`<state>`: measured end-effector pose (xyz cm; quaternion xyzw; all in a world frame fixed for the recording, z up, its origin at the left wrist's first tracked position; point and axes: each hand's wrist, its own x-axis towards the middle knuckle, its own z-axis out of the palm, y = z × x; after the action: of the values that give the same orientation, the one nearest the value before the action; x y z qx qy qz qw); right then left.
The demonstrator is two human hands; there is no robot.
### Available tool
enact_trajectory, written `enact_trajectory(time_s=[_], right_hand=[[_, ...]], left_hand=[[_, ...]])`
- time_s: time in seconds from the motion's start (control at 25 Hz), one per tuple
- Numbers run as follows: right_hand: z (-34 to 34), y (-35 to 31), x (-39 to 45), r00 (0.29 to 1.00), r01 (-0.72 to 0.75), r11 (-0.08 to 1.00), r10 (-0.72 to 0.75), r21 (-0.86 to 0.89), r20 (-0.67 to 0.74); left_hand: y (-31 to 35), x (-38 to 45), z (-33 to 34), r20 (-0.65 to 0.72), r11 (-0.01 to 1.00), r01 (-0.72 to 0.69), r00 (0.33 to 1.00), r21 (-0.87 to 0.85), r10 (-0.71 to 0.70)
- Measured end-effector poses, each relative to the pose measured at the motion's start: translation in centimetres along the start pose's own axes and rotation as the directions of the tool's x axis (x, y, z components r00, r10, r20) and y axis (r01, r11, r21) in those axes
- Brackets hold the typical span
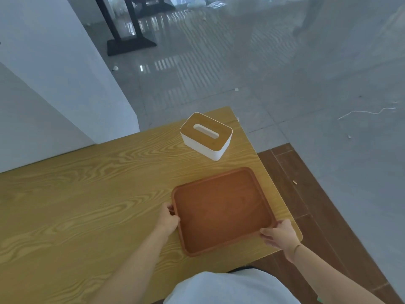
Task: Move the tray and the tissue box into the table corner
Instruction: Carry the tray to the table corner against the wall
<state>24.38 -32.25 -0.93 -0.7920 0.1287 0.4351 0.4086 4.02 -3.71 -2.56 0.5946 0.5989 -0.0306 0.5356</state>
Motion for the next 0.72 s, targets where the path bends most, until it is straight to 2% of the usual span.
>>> enact_trajectory(time_s=[0.12, 0.32, 0.56, 0.72], right_hand=[[0.1, -1.2, -1.0, 0.994, 0.091, 0.995, -0.093, 0.037, 0.052], [1.9, -3.6, -2.9, 0.947, 0.249, 0.968, -0.25, 0.031, 0.203], [6.6, -4.1, -4.6, 0.881, 0.315, 0.949, -0.297, 0.011, 0.368], [9.8, -4.3, -6.1, 0.832, 0.359, 0.932, -0.3, -0.041, 0.467]], left_hand=[[-0.3, -1.4, -1.1, -0.011, 0.981, 0.004, 1.0, -0.193, -0.006], [-1.6, -4.7, -4.9, -0.081, 0.958, -0.048, 0.996, -0.282, 0.026], [-5.1, -9.9, -9.7, -0.204, 0.918, -0.026, 0.977, -0.395, -0.061], [-8.8, -12.9, -12.8, -0.269, 0.888, -0.066, 0.961, -0.454, -0.067]])
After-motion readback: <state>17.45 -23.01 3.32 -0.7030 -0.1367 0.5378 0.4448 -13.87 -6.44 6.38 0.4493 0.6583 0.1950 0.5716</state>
